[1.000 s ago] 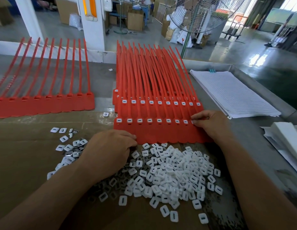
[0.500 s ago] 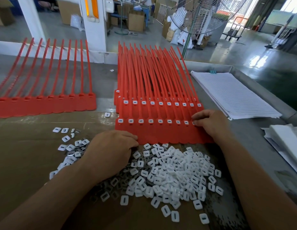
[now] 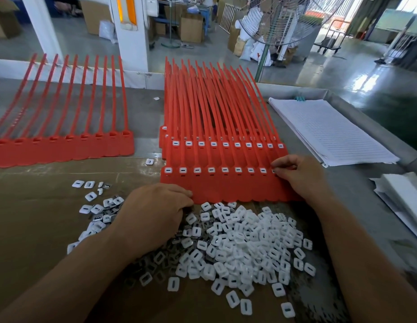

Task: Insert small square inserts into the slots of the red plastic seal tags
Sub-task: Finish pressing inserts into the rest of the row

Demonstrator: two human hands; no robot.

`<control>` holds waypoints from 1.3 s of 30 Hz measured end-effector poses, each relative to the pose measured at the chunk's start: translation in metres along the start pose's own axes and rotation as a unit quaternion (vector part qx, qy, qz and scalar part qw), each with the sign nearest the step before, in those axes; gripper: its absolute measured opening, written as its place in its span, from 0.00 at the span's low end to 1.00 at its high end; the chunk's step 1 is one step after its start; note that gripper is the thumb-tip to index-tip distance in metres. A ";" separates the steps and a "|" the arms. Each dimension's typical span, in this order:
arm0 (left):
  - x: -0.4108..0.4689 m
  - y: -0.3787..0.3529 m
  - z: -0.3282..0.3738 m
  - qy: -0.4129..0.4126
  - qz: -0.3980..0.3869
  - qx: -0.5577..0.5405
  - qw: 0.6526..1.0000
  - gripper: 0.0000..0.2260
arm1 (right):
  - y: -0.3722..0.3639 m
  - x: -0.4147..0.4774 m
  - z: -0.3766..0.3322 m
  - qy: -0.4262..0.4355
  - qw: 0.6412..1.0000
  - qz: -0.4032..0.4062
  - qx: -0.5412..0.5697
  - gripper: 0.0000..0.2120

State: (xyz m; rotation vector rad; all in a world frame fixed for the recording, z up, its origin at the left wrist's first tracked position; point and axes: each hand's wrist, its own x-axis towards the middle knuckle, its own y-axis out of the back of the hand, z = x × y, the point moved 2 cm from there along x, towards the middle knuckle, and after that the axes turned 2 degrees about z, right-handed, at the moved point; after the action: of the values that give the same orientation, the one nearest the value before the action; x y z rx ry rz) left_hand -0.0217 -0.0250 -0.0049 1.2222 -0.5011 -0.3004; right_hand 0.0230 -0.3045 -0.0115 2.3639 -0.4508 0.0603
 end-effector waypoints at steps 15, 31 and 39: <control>0.000 0.002 0.000 0.000 0.004 -0.006 1.000 0.16 | 0.017 -0.016 -0.019 0.037 0.999 0.000 0.021 0.07; -0.001 0.003 -0.001 0.004 0.007 -0.011 1.000 0.16 | 0.017 -0.052 -0.059 0.130 0.930 -0.343 -0.018 0.10; -0.003 0.003 -0.001 0.007 0.014 -0.017 1.000 0.15 | 0.014 -0.062 -0.058 0.143 0.879 -0.450 -0.071 0.21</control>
State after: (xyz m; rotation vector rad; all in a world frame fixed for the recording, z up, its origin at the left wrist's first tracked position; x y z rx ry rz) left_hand -0.0237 -0.0217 -0.0034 1.1819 -0.4997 -0.2753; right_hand -0.0353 -0.2564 0.0300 2.1469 0.7749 -0.0558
